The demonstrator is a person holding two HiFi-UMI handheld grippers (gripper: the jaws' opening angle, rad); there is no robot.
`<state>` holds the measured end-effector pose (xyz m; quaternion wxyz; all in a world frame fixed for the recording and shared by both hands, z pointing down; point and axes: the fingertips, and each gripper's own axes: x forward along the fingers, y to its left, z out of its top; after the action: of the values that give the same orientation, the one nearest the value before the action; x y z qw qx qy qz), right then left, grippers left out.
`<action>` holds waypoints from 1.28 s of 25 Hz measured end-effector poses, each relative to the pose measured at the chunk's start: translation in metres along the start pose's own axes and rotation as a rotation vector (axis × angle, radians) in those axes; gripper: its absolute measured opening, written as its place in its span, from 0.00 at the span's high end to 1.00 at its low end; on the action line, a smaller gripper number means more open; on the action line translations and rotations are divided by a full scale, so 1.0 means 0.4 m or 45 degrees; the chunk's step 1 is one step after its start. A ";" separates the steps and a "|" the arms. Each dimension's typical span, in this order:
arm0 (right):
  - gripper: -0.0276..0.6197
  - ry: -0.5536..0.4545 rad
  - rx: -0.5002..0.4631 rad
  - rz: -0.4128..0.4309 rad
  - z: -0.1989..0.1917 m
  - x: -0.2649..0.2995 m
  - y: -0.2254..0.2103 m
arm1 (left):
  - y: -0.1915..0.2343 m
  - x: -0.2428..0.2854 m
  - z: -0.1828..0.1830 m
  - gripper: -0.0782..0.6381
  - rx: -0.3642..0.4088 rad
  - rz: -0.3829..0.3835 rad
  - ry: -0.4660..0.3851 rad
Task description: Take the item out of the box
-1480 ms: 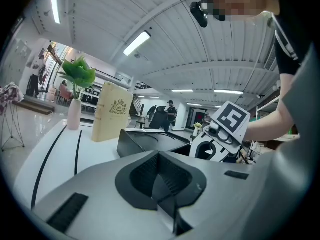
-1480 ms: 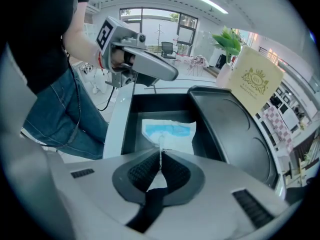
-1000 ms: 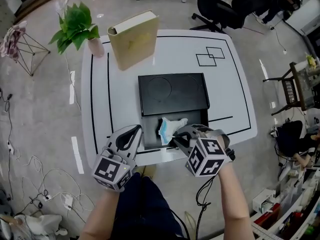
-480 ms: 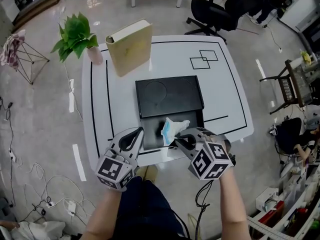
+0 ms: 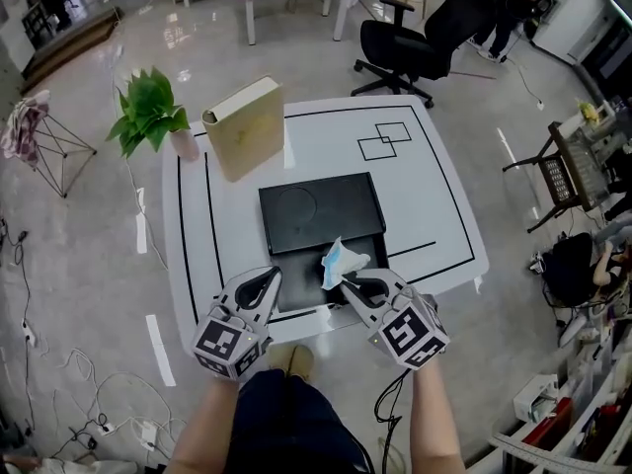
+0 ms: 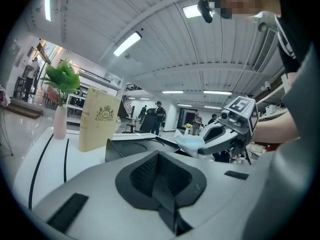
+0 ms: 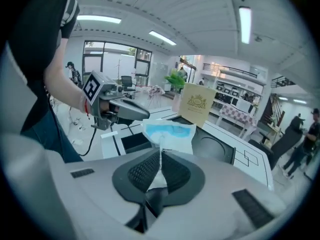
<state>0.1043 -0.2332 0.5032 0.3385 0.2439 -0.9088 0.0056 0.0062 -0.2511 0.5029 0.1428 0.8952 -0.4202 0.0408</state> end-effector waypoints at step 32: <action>0.93 -0.456 0.394 -0.189 0.108 -0.167 -0.044 | -0.026 0.006 0.189 0.89 0.031 -0.046 -0.133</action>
<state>0.1291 -0.2271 0.4259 0.1302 0.3559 -0.9222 0.0768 0.0124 -0.2685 0.4290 0.1104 0.9051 -0.4105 -0.0035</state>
